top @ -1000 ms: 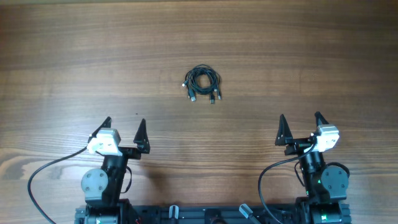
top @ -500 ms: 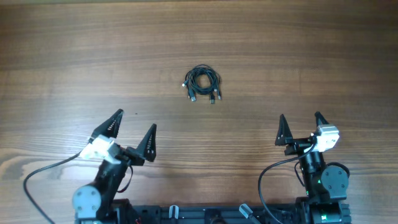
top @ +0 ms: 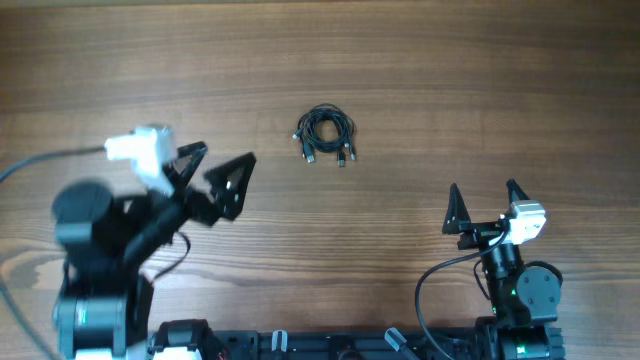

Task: Untangle cables
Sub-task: 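Move both grippers forward toward the coiled black cable bundle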

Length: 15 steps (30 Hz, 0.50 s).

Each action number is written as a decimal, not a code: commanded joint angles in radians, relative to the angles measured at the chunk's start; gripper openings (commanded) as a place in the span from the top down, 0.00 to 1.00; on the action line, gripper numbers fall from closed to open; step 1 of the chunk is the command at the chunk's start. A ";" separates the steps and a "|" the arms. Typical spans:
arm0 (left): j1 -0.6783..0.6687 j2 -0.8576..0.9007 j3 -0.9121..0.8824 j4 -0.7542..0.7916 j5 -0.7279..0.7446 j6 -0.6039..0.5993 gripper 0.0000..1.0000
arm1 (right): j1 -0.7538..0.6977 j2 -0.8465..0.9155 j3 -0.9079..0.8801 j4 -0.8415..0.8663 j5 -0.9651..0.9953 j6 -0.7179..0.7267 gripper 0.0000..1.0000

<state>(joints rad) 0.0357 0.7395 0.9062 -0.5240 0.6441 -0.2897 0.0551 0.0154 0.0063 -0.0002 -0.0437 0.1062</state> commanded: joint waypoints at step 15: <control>-0.126 0.713 0.467 -0.431 -0.156 -0.003 0.00 | -0.003 -0.011 -0.001 0.002 0.005 -0.013 0.00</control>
<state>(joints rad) -0.0429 1.3998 1.3567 -0.9409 0.6140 -0.3153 0.0551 0.0154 0.0063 -0.0002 -0.0437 0.1062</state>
